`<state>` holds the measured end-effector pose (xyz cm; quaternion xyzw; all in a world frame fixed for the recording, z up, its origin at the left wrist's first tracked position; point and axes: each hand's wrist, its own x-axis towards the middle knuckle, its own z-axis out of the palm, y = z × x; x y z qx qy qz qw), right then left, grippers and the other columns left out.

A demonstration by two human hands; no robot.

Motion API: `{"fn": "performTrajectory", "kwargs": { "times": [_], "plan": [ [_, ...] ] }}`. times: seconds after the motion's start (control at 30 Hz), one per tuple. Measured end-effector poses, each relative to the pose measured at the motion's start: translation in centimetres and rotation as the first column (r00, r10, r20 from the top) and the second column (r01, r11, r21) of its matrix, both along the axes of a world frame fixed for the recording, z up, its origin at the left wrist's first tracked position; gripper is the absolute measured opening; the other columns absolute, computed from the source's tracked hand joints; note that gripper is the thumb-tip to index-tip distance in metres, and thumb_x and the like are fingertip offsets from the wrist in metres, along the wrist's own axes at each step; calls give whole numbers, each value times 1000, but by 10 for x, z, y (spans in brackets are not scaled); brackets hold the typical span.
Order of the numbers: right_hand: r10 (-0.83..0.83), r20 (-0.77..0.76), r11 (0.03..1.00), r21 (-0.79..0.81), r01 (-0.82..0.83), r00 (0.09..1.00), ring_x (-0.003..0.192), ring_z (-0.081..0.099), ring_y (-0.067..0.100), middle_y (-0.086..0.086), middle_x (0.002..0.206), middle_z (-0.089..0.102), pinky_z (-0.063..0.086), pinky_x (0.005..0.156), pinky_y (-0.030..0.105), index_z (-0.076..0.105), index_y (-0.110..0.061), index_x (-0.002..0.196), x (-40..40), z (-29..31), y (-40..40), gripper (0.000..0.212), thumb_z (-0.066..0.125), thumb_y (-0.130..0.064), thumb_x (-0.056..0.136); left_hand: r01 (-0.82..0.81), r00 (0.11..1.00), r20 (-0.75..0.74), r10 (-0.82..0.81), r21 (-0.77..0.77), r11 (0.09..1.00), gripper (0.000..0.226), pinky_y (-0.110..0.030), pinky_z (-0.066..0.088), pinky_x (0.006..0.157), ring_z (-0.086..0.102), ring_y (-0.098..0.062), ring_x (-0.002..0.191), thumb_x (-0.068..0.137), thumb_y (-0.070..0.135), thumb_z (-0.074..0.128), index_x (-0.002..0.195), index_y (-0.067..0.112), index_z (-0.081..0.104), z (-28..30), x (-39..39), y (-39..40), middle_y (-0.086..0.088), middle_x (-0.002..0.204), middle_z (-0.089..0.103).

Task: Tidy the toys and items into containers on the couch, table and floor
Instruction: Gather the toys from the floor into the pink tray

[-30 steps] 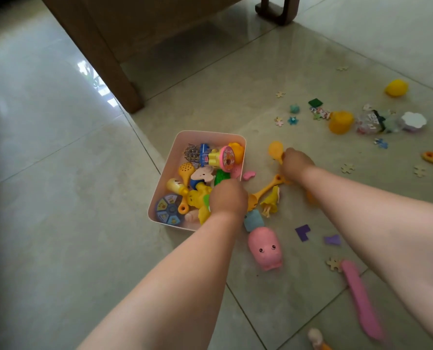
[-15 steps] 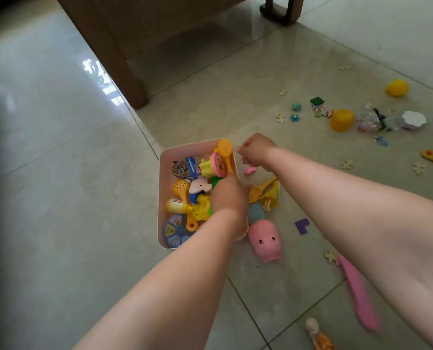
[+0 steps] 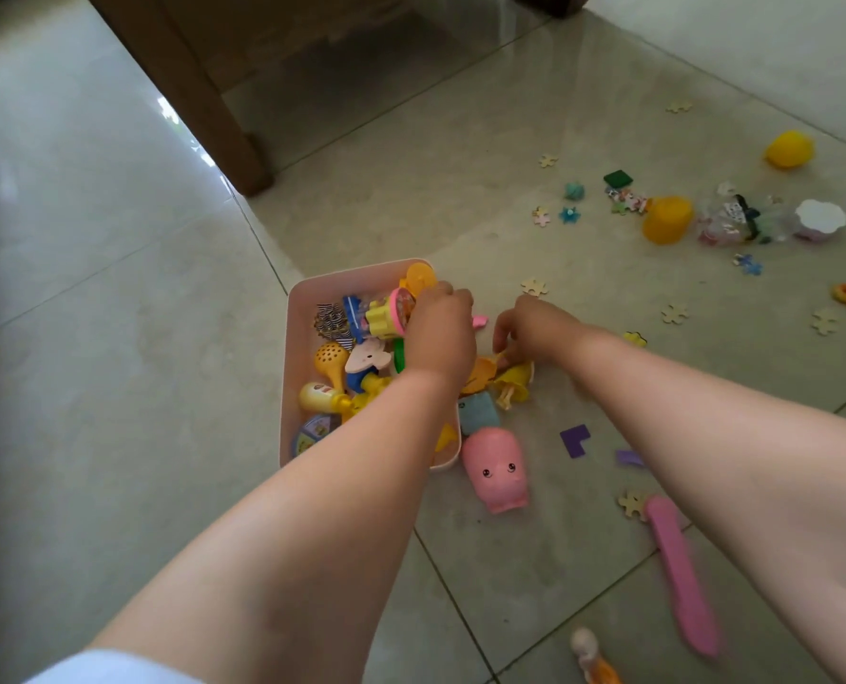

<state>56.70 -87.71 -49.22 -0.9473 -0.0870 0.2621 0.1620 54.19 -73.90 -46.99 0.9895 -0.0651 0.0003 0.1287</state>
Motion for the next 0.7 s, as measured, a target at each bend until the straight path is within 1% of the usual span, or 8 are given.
{"fn": "performTrajectory", "kwargs": {
  "times": [0.07,0.13,0.2,0.3,0.4,0.57,0.63,0.7],
  "plan": [
    [41,8,997,-70,-41,999,101,59,27,8,108,51,41,72,26,70,-17,101,0,-3,-8,30,80,-26,74,59,998,-21,-58,66,996,23,-36,43,80,51,-30,105,86,0,56,106,4,65,-1,7,-9,-14,107,57],
    [37,56,988,-149,-28,998,107,58,30,11,118,53,46,79,30,67,-15,107,-2,-4,-17,26,70,-19,82,103,994,-60,-95,141,985,21,-35,42,81,50,-31,106,85,-3,54,102,4,64,0,11,-17,-14,108,56],
    [-41,136,972,-223,71,990,111,57,32,13,121,55,47,83,32,61,-12,117,-3,-3,-27,29,54,-10,89,112,989,-122,-89,195,974,22,-35,43,84,51,-32,108,87,-3,50,103,4,63,-2,16,-24,-15,111,56],
    [-213,205,931,-254,262,955,110,57,33,15,120,58,43,75,32,53,-8,121,1,-1,-42,32,40,-4,92,88,970,-242,-28,240,967,29,-36,46,88,55,-33,111,89,-2,45,113,4,60,-9,22,-34,-17,120,54],
    [-383,184,894,-174,414,905,110,57,34,16,120,59,44,78,33,53,-8,120,9,2,-50,29,42,-8,93,21,952,-304,49,223,975,33,-40,46,90,54,-36,113,92,1,40,124,5,50,-17,28,-39,-18,126,49],
    [-544,48,838,61,541,838,106,61,33,14,117,64,47,81,33,58,-9,117,11,9,-47,30,56,-27,93,82,945,-326,-26,159,984,33,-41,47,86,56,-39,109,89,1,44,121,6,46,-21,25,-42,-19,120,51],
    [-533,-18,829,189,526,846,93,64,28,12,109,68,47,79,32,62,-8,108,11,15,-39,29,56,-32,93,4,961,-278,12,58,998,31,-40,47,82,57,-39,106,88,3,48,119,7,45,-13,21,-43,-18,117,52],
    [-503,-118,785,352,510,856,71,58,22,10,96,71,44,71,30,61,-12,88,9,21,-25,23,52,-31,95,-71,981,-187,55,-82,994,31,-40,45,73,57,-39,101,86,6,53,116,7,45,4,15,-43,-18,114,53]
  ]
}}
